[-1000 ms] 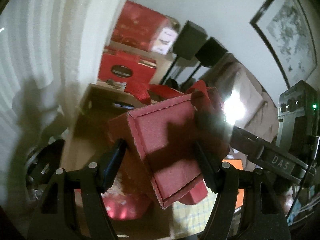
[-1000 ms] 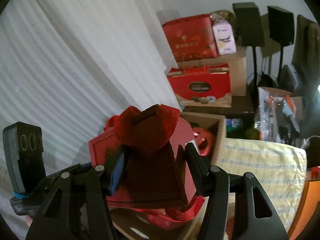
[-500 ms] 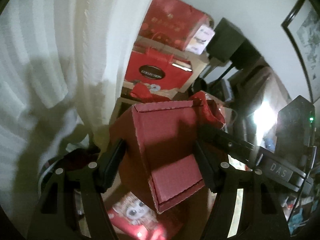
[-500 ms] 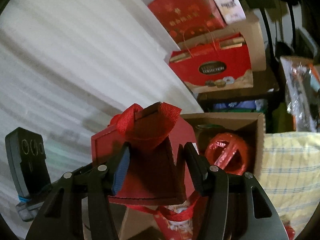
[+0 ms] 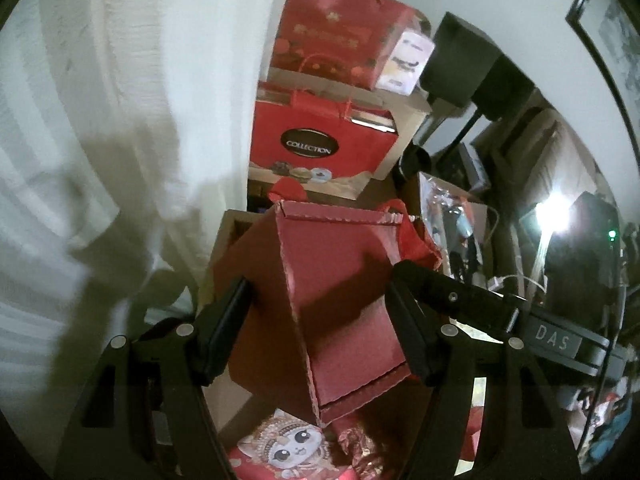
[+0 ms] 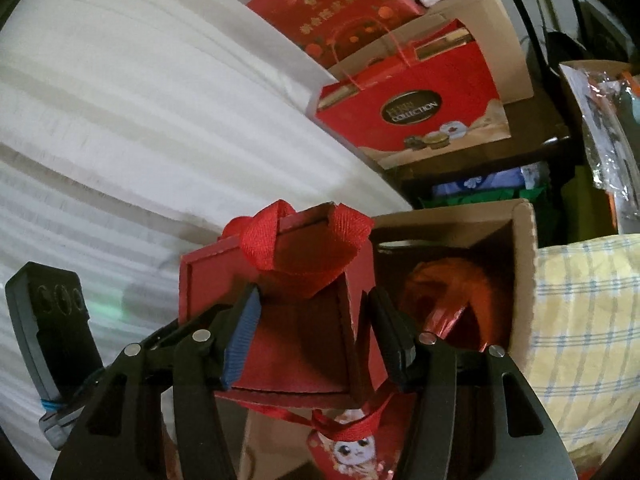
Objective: Organize objects
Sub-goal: 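Carry the red box with both grippers over the cardboard box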
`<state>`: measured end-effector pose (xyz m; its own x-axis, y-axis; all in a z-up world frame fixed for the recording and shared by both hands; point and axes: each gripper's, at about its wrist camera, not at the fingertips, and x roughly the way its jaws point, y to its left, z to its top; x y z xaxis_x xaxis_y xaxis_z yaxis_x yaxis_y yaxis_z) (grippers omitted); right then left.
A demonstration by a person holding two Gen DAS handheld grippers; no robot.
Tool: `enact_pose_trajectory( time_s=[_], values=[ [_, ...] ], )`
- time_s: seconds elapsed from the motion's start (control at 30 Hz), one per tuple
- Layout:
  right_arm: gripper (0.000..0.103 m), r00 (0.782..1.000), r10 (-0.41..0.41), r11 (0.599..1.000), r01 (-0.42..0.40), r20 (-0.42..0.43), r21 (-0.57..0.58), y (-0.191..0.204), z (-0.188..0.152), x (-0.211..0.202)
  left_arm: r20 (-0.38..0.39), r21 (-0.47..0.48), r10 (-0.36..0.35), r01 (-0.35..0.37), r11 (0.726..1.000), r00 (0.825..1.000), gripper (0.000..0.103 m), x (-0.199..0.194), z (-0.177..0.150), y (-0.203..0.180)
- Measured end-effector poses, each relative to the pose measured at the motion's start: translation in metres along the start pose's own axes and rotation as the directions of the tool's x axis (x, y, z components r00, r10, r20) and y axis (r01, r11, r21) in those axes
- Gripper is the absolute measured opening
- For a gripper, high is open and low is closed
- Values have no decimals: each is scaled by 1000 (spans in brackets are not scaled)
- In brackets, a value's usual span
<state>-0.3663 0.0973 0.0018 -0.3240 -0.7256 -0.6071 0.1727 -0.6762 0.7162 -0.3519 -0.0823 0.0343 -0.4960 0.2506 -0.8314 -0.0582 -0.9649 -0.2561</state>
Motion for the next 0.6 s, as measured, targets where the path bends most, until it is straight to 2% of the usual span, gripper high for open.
enact_pose_trajectory(
  time_s=[0.1,0.2,0.4,0.53,0.6],
  values=[
    [57,1000,0,1000,0,-12,16,-3,0,0,4,19,26,-26,999,1000,65,0,-2,-7],
    [57,1000,-9,1000,9,-13,18,-2,-2,-2,2,5,-1,1,1000,1000,65,0,1,-3],
    [57,999,-29,996,26,-31,-89,14,-1,-2,7,-26,-14,14,1000,1000,65,-10,-15,4],
    [57,999,-36,985,30,-31,-170,25,0,0,21,-67,-70,71,995,997,65,-22,-33,11],
    [57,999,-43,978,35,-31,-207,29,3,2,13,-93,-133,134,987,991,65,-27,-41,15]
  ],
)
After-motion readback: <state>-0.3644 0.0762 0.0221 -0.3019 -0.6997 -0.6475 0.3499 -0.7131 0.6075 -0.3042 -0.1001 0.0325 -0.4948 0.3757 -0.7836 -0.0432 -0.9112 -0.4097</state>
